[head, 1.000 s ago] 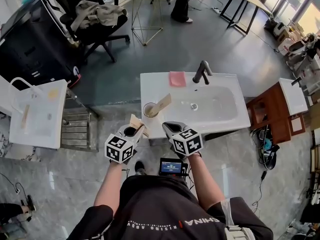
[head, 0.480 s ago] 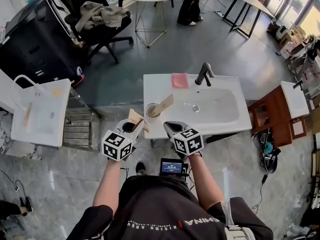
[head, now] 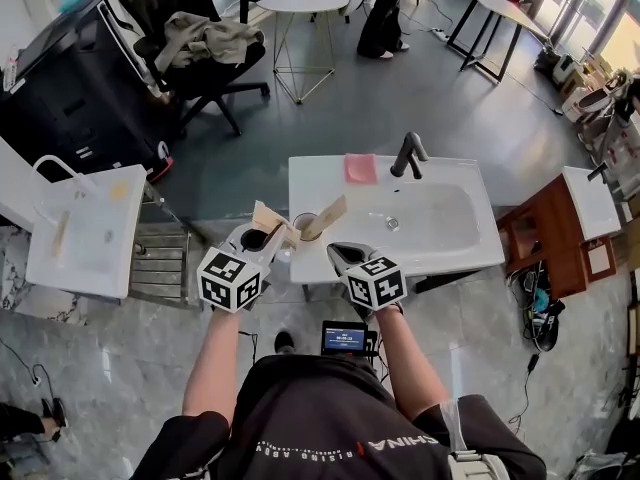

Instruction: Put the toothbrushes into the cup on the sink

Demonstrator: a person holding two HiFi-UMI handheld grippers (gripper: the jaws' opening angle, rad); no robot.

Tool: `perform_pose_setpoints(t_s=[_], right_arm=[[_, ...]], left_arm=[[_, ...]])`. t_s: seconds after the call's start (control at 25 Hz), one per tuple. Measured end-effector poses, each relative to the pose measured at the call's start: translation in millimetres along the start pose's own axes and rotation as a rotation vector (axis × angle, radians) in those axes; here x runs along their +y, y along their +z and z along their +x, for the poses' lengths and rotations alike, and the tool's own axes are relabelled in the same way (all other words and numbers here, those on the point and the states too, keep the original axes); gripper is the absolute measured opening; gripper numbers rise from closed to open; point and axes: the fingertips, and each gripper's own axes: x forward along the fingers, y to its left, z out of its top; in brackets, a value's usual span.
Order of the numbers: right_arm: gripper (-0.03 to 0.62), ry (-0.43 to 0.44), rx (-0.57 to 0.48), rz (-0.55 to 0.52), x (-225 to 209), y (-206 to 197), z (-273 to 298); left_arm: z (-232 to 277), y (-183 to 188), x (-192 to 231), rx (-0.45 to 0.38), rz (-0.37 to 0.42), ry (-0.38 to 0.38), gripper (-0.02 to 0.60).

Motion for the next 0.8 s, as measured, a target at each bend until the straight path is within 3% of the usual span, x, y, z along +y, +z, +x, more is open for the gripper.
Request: perform_pose_setpoints(t_s=[0.32, 0.8], right_arm=[[0.009, -0.02, -0.017, 0.012, -10.0, 6.2, -7.8], [0.009, -0.035, -0.002, 0.04, -33.1, 3.3, -3.1]], left_arm=[[19.5, 8.1, 6.8, 0.013, 0.031, 0.028, 0.037], [50.5, -8.1, 17.0, 0.057, 0.015, 0.019, 0.037]])
